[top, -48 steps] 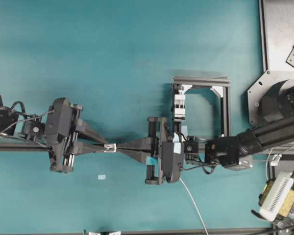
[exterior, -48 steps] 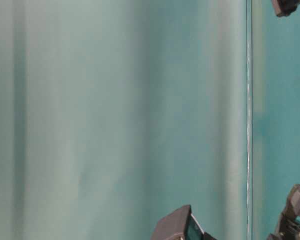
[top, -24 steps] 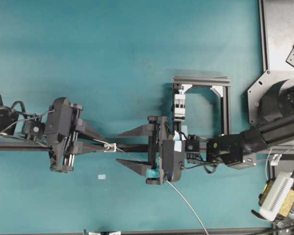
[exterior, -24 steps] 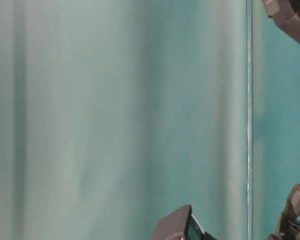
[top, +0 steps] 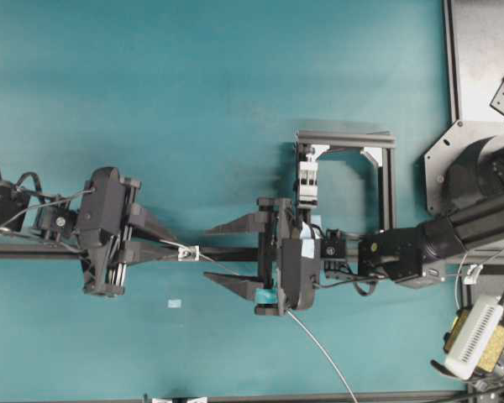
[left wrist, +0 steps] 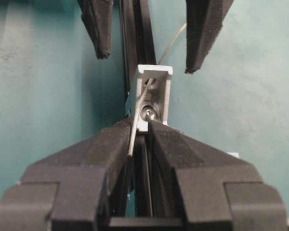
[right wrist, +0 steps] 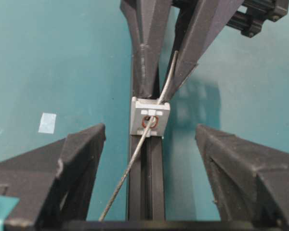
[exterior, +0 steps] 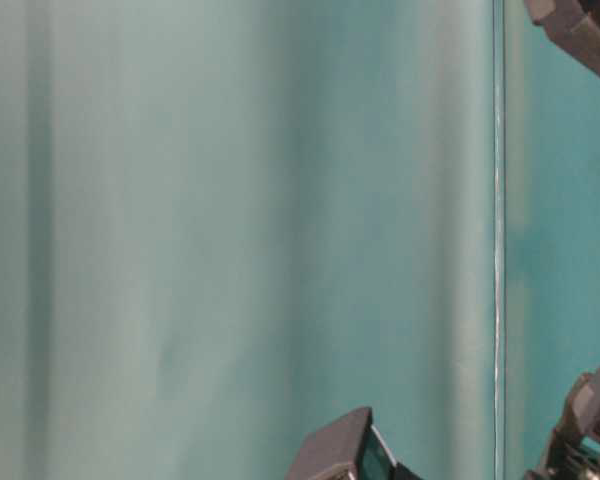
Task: Insert the wire into the hole on the right side and pull it with the left arm.
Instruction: 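Move the left gripper to the bracket and grasp the protruding wire tip, then pull the wire leftward through the hole with the left gripper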
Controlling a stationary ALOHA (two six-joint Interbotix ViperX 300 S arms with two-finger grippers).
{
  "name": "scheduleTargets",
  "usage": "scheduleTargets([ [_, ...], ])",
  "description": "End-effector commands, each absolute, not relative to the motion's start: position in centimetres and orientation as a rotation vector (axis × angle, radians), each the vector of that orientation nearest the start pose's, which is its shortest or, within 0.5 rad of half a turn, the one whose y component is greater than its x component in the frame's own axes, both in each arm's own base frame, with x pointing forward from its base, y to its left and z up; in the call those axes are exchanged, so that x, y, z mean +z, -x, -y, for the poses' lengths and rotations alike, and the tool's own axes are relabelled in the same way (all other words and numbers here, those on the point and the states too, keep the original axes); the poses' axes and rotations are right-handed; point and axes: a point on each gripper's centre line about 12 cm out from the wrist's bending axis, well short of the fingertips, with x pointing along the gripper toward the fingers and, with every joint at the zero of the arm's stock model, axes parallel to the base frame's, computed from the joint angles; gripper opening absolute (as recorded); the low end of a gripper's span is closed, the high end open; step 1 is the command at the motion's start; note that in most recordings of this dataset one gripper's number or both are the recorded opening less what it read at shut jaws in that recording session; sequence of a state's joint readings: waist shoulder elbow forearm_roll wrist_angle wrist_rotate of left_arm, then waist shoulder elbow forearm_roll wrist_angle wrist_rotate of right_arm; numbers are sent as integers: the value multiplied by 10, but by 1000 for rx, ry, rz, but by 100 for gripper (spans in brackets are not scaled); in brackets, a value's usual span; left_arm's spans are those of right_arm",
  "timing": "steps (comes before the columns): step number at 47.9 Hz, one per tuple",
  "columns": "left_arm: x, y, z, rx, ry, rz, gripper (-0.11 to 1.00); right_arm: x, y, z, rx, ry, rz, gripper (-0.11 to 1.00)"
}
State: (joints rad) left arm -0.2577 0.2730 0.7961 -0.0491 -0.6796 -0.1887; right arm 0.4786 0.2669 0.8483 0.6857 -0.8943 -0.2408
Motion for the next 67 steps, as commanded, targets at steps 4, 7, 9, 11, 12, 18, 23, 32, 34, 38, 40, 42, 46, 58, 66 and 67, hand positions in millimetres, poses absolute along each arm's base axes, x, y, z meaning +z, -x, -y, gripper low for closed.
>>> scheduleTargets([
  [4, 111, -380, 112, -226, 163, -367, -8, 110, -353, -117, -70, -84, -262, 82],
  [7, 112, -381, 112, -225, 165, -364, -10, 109, -353, -117, -67, -82, -263, 82],
  [9, 113, -381, 112, -226, 164, -362, -11, 109, -353, -117, -68, -82, -263, 82],
  [11, 113, -381, 112, -226, 164, -362, -11, 109, -353, -117, -70, -83, -263, 82],
  [12, 113, -381, 112, -227, 164, -361, -11, 109, -353, -117, -70, -85, -263, 82],
  [18, 114, -381, 112, -227, 163, -357, -11, 109, -353, -117, -70, -85, -263, 82],
  [23, 115, -381, 112, -227, 163, -357, -11, 109, -353, -117, -68, -84, -263, 82],
  [32, 113, -377, 111, -228, 162, -365, -11, 109, -353, -117, -70, -85, -263, 82],
  [34, 113, -376, 111, -228, 161, -367, -11, 109, -353, -117, -69, -84, -263, 82],
  [38, 115, -372, 110, -229, 163, -367, -11, 109, -353, -117, -68, -84, -263, 82],
  [40, 115, -370, 110, -229, 162, -368, -11, 109, -353, -117, -68, -84, -265, 82],
  [42, 116, -367, 109, -230, 162, -370, -11, 109, -353, -117, -69, -85, -268, 82],
  [46, 116, -359, 108, -231, 160, -376, -11, 108, -353, -117, -67, -85, -272, 82],
  [58, 119, -339, 103, -235, 158, -390, -11, 108, -353, -117, -67, -85, -274, 82],
  [66, 118, -323, 100, -235, 157, -406, -11, 108, -353, -117, -67, -85, -272, 82],
  [67, 119, -321, 99, -236, 157, -405, -11, 108, -353, -117, -66, -84, -272, 82],
])
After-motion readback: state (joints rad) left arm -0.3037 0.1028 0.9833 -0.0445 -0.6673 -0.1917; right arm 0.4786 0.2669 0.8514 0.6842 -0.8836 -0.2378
